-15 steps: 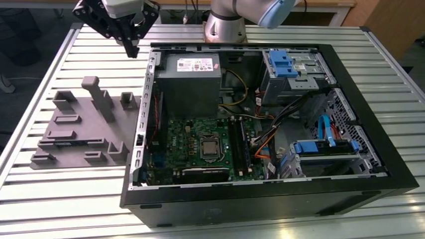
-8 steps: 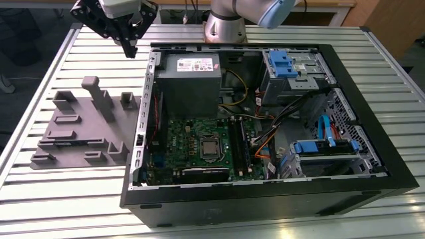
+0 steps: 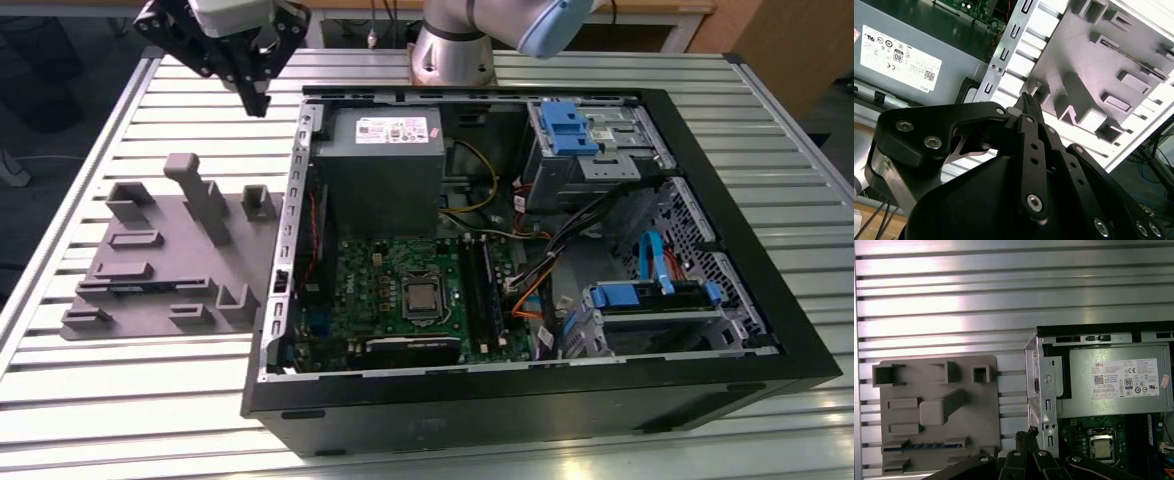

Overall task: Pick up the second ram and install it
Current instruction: 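Reach for the second ram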

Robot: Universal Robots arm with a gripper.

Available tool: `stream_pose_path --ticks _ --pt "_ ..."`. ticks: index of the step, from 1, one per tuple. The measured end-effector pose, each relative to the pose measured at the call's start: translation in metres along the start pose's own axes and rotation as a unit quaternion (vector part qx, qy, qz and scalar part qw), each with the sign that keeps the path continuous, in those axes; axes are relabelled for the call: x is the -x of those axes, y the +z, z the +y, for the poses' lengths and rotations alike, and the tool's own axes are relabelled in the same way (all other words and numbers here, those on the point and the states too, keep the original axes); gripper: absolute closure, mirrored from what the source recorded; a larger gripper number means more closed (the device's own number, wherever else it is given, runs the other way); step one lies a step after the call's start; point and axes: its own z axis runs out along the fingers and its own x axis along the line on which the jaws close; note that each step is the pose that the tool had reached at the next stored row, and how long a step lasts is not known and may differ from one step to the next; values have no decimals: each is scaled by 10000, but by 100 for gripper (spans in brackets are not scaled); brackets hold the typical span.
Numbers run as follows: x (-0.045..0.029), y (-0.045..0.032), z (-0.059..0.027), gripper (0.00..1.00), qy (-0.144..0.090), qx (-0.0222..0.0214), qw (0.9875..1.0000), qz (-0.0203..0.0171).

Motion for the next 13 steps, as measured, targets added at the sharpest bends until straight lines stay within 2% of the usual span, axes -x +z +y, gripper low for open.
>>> stream_pose_path --ticks 13 --pt "-87 1 -7 89 0 0 10000 0"
